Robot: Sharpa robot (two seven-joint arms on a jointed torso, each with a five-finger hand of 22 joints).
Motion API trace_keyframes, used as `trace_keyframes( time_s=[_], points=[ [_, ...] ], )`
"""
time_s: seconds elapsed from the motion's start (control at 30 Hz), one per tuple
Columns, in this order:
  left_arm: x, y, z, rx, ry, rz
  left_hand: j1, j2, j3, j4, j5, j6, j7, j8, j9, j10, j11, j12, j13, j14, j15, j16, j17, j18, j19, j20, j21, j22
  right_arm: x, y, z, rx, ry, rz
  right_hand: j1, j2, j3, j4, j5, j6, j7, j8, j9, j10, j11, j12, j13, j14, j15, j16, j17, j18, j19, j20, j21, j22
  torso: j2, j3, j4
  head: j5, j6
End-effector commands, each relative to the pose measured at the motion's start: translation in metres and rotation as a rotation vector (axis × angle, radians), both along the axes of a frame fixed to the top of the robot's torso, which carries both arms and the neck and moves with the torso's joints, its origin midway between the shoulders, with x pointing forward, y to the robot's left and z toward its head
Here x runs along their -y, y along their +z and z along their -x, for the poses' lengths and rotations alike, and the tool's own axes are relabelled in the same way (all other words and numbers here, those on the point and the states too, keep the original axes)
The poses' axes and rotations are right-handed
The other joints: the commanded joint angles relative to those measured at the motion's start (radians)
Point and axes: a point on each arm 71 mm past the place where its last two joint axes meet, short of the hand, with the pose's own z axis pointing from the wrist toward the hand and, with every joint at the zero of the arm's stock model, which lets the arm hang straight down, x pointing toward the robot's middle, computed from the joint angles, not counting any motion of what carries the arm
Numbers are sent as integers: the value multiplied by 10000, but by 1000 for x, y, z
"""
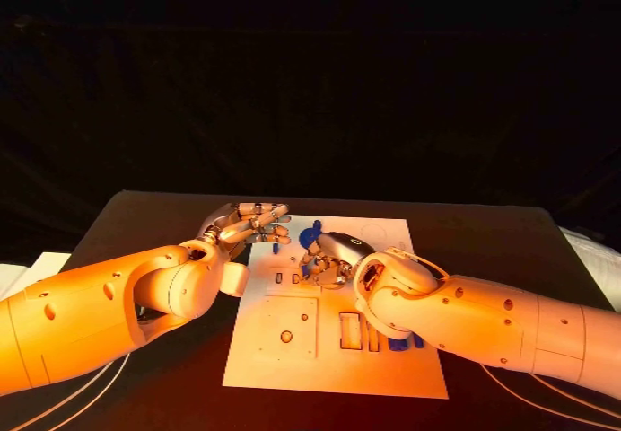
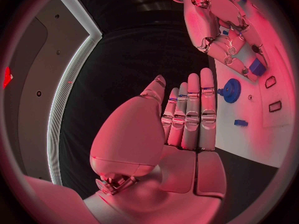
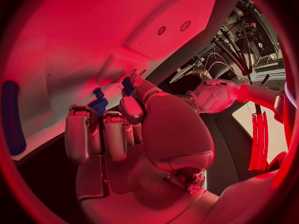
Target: Assemble the parts on the task board
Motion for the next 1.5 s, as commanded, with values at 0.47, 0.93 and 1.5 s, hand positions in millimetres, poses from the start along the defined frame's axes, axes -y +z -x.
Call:
trace_keyframes(
  time_s=[0.47, 0.93, 1.5],
  points=[
    [4, 1, 1, 72, -198, 153, 46, 45, -3, -77, -41, 60, 10, -66, 9, 16, -1, -34, 6, -67, -2, -55, 19, 149, -83, 12, -43, 16, -6, -11, 4, -113, 336, 874, -181, 5, 4, 68, 51, 162, -98, 40, 98, -87, 9, -62, -24, 804, -43, -63, 1412, -20, -75, -3, -65, 2, 4, -1, 7, 4, -54],
    [4, 2, 2, 39, -249, 160, 35, 43, -3, -76, -44, 53, 23, -72, 8, 9, 7, -39, 3, -70, 2, -60, 23, 148, -87, 13, -44, 20, 1, -13, 2, 41, 21, 1300, -367, -228, -48, 124, 53, -69, -8, -103, 46, -341, 76, -486, -299, 784, 4, -120, 1321, 18, -182, 31, -177, -181, 5, 5, 3, 0, -121],
    [4, 1, 2, -18, -302, 157, 11, 35, -7, -73, -47, 33, 36, -87, 2, -13, 20, -51, -3, -78, 12, -71, 31, 145, -97, 19, -48, 25, -2, -15, 3, -118, 278, 1461, -691, -613, -361, 311, 269, -360, 115, -276, -19, -608, 188, -923, -606, 746, 99, -219, 1173, 75, -341, 116, -356, -456, -3, 4, 3, -11, -145]
  ],
)
